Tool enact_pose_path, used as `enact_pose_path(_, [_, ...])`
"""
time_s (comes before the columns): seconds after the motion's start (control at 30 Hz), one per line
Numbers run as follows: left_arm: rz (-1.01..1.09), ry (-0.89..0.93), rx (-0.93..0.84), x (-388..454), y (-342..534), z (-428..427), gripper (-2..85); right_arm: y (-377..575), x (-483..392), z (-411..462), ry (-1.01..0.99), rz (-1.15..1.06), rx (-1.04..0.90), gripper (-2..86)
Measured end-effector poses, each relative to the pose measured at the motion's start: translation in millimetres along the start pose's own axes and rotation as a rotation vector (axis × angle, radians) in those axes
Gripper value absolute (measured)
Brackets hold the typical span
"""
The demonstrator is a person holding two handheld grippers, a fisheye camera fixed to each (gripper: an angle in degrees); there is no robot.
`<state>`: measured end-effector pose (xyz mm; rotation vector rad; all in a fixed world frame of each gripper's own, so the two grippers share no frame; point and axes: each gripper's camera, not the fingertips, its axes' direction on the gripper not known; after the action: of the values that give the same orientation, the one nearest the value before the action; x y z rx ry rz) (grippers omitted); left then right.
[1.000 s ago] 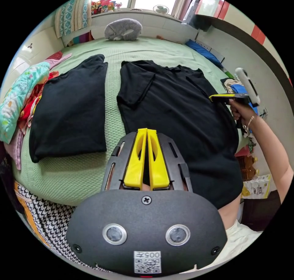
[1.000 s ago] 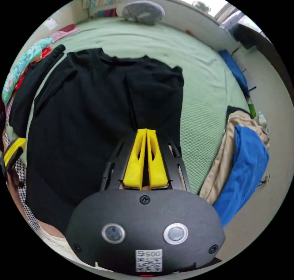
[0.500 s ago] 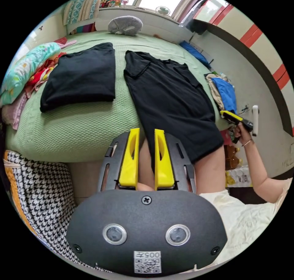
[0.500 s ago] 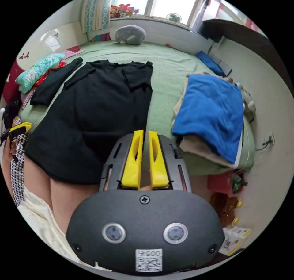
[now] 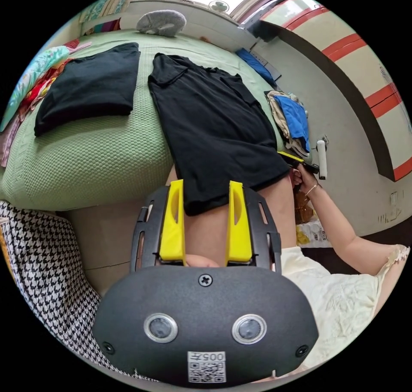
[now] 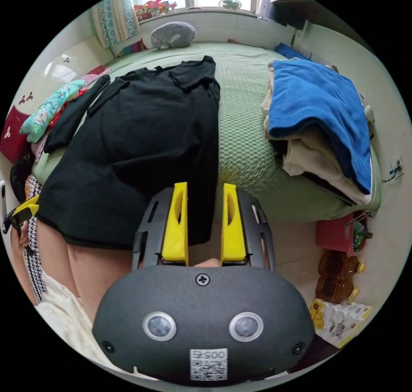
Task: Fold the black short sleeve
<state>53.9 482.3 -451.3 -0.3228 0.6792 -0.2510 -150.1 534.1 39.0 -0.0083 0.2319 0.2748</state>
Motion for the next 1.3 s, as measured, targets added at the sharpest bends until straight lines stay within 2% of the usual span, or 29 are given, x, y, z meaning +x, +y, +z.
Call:
enact_pose_path(0.17, [-0.044,0.027,0.017,-0.3,8.6,-19.2,12.0,16.3,-5.8,-12.8,0.044,-0.039,-0.011,-0.8])
enact_pose_path(0.3, [-0.042,0.126,0.050,4.9,15.7,-37.0,4.5,29.5,-4.1,-41.4,-0.035,-0.032,0.034,-1.6])
enact_pose_path(0.4, [-0.026,0.081,0.059,12.9,20.6,-49.8,4.0,35.7,-6.1,-69.7,-0.067,-0.054,0.088,-1.6])
enact_pose_path(0.6, [-0.040,-0.008,0.204,16.9,20.1,-104.8,3.6,27.2,-5.9,-131.1,-0.054,-0.098,0.239,-1.5])
enact_pose_path(0.77, [-0.029,-0.085,0.206,21.6,-4.9,-121.6,3.7,-0.4,-0.1,-127.9,-0.040,-0.050,0.292,-0.1])
enact_pose_path(0.87, [-0.033,-0.161,0.165,29.7,-12.4,-120.6,3.6,-5.6,8.6,-99.8,-0.109,-0.026,0.143,5.7])
enact_pose_path(0.97, [-0.017,-0.157,0.156,38.4,-11.1,-122.4,3.6,19.5,17.2,-90.9,-0.184,-0.016,0.136,8.3])
enact_pose_path(1.17, [-0.031,-0.165,0.149,46.0,-7.9,-129.4,3.8,75.7,27.5,-65.2,-0.139,-0.015,0.082,10.4])
enact_pose_path(1.3, [-0.035,-0.180,0.135,53.0,-8.0,-134.3,3.9,87.2,19.6,-66.8,-0.065,-0.080,0.131,10.9])
